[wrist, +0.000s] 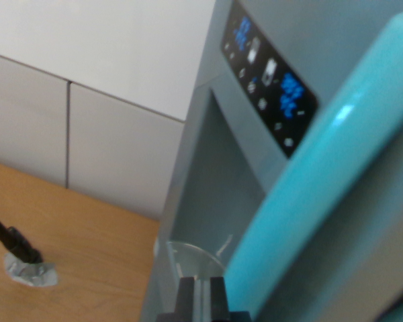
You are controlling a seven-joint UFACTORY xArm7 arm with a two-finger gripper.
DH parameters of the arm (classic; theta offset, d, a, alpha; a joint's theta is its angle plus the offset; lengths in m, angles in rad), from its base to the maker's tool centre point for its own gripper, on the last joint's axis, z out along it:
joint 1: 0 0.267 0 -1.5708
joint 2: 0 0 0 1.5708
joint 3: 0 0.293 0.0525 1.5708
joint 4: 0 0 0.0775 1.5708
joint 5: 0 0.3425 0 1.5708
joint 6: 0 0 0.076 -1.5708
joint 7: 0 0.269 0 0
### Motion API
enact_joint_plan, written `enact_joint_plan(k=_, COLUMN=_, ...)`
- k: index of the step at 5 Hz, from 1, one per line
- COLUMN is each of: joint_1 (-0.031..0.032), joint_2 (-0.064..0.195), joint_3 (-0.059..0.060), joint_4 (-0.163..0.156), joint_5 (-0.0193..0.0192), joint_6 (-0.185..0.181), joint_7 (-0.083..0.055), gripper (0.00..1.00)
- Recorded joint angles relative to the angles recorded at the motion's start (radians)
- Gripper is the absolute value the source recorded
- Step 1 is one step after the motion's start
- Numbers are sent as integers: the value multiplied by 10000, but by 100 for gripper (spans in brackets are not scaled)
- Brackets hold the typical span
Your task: Close fridge door
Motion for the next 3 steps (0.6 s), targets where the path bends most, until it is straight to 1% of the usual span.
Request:
enact_joint_plan(k=1, joint_1=0, joint_2=0, joint_3=0, joint_4=0, joint_5=0, joint_6=0, joint_7=0, gripper=100)
enact_joint_plan(k=2, joint_1=-27, joint_2=722, joint_3=-59, joint_4=322, joint_5=0, joint_6=-89, joint_7=0, gripper=100)
enact_joint_plan(k=3, joint_1=-27, joint_2=722, joint_3=-59, joint_4=322, joint_5=0, joint_6=-89, joint_7=0, gripper=100)
